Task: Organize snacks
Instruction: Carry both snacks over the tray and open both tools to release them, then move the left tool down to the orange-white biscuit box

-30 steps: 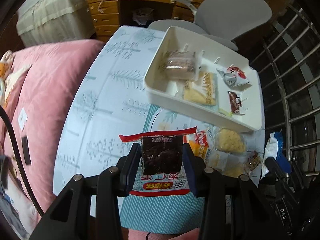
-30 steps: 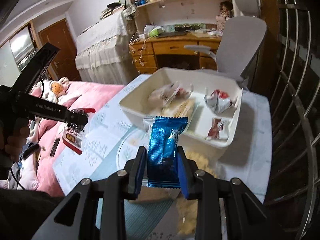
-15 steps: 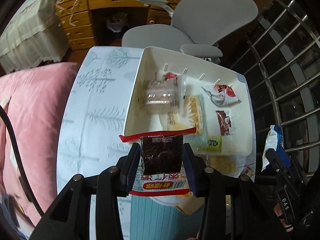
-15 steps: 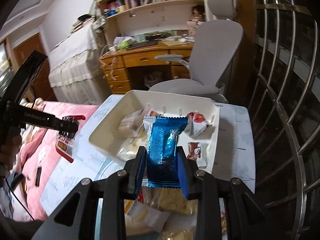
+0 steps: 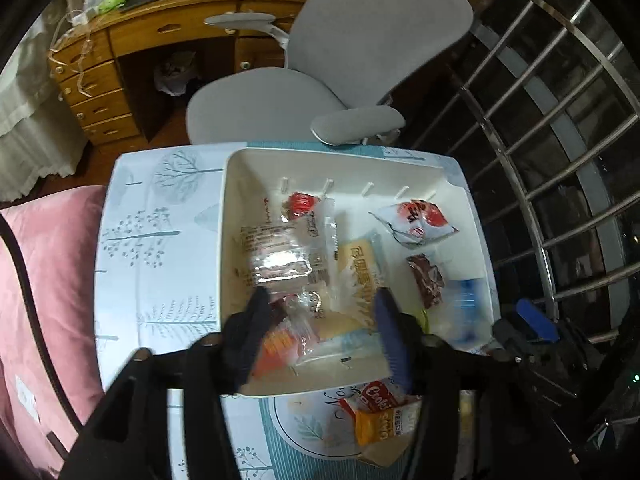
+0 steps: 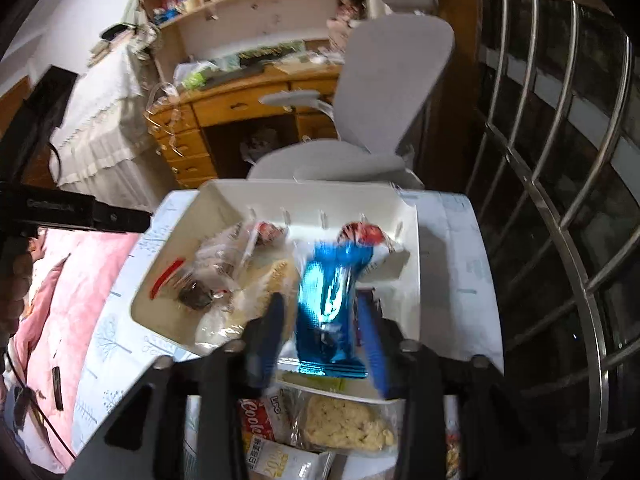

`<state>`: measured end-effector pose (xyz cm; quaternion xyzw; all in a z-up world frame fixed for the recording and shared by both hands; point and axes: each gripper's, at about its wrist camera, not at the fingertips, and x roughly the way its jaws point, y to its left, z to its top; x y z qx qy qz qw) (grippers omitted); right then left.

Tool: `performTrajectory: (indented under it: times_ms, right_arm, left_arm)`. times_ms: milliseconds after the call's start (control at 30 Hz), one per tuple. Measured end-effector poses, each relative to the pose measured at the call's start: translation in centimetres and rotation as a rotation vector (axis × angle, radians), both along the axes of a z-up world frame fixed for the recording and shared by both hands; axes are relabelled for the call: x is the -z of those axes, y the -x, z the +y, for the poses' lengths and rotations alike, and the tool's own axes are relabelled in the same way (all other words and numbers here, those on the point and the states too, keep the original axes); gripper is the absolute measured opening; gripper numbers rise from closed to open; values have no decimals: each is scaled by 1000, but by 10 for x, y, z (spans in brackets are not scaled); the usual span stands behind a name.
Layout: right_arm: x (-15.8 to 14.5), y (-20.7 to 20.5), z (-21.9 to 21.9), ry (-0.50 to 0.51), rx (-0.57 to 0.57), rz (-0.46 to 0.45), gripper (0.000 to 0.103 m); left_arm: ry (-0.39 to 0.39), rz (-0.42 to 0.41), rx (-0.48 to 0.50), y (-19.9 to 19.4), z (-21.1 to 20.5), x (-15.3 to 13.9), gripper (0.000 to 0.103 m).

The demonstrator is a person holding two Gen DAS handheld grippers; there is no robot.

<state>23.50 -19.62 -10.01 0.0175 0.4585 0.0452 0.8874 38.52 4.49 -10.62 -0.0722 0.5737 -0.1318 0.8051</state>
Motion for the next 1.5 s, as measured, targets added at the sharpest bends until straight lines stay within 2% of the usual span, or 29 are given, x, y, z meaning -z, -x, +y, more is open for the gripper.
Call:
performTrajectory:
  times_ms: [133, 200, 367, 533, 700, 867, 1067, 1267, 1433, 1500]
  right_arm:
    - [2, 2, 2, -1, 32, 21, 54]
    - [-1, 5, 2, -1, 47, 27, 57]
    - [-8, 17, -6, -4, 101, 49, 60]
    - [-14, 34, -20, -20, 180, 73, 62]
    - [-18, 56, -35, -35, 275, 75, 68]
    - [-7, 81, -52, -105, 389, 109, 69]
    - [21, 114, -60, -169, 494, 162, 70]
    - [58, 144, -64, -237, 577, 231, 70]
    - [92, 162, -81, -386, 705, 294, 71]
    - [101, 166, -87, -413, 746, 318, 74]
  left_arm:
    - [11, 37, 29, 2, -1, 4, 67]
    - [29, 51, 44, 4, -2, 4, 67]
    - [50, 38, 104, 16, -11, -2, 73]
    - [53, 32, 199, 32, -29, -9, 73]
    - [33, 29, 304, 48, -53, -13, 73]
    - [16, 17, 430, 67, -80, -8, 74]
    - [-21, 42, 585, 94, -111, 18, 74]
    - [-73, 65, 690, 115, -134, 55, 74]
    - [-131, 99, 758, 128, -151, 93, 74]
    - [-163, 104, 785, 132, -158, 105, 74]
